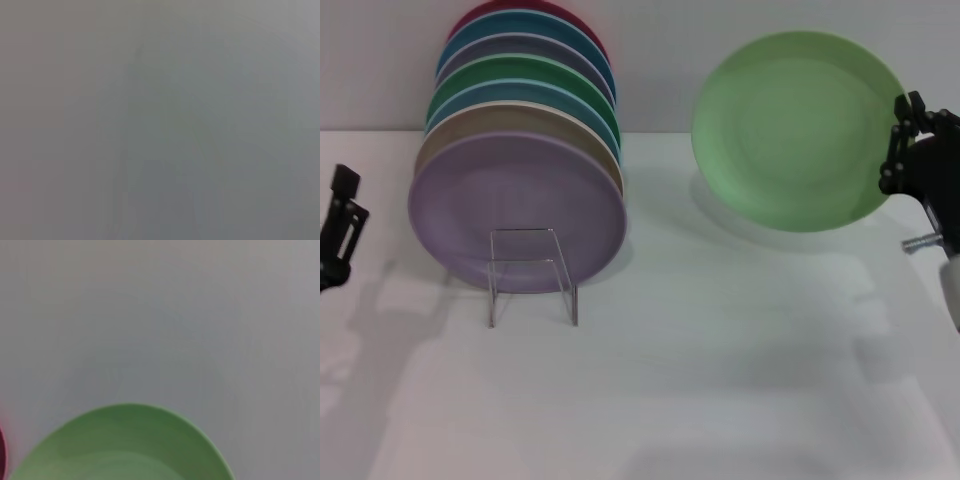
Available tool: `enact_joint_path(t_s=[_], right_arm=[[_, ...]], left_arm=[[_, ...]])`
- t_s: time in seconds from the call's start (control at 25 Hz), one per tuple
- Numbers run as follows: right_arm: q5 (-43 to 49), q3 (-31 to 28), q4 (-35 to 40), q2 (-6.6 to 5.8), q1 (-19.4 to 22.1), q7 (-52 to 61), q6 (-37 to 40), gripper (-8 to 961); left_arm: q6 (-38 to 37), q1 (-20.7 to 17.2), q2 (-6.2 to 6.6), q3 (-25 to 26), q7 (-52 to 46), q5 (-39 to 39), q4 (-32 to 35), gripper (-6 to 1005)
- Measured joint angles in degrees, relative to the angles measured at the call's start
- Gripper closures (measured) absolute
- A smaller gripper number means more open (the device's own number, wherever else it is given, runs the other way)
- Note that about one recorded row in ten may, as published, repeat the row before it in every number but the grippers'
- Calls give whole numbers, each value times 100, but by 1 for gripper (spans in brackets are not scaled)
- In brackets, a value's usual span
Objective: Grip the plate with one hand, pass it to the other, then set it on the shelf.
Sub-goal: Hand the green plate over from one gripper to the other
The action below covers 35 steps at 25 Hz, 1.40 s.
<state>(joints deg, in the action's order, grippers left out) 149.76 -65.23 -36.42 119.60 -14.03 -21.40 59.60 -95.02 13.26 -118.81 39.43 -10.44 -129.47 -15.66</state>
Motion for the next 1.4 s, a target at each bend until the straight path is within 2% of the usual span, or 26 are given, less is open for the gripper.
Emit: enact_joint_path(t_s=[0.32, 0.56, 0.84, 0.88, 0.92, 1.04, 1.08, 1.12, 1.4], right_arm=[[-4, 404, 808, 18, -22, 548, 1170, 933], [-50, 924, 928, 26, 205, 531, 1733, 933], [-1003, 2053, 975, 29, 420, 405, 2418, 933], [-1270, 2404, 948, 29, 467, 187, 2574, 933], [-1270, 2404, 948, 29, 467, 187, 2574, 933], [-1701, 2981, 824, 29, 503, -258, 2718, 933], [-1976, 3365, 715, 29, 508, -526, 2798, 933], [-1976, 3365, 715, 29, 508, -526, 2798, 933], [-2841, 4457, 122, 29, 515, -1615, 3021, 934]], left_arm=[[-451, -215, 5, -812, -153, 1, 1, 194], [-448, -246, -14, -1366, -412, 2, -47, 194], [-214, -206, -27, -1837, -323, 4, -142, 193], [-119, -168, -28, -1965, -313, 0, -174, 193], [-119, -168, -28, -1965, -313, 0, -174, 193], [54, -100, -26, -2161, -283, 2, -220, 193], [93, -76, -26, -2210, -256, 3, -234, 194], [153, -47, -26, -2290, -185, 1, -272, 194], [604, 18, -19, -2397, 266, 1, -635, 194]])
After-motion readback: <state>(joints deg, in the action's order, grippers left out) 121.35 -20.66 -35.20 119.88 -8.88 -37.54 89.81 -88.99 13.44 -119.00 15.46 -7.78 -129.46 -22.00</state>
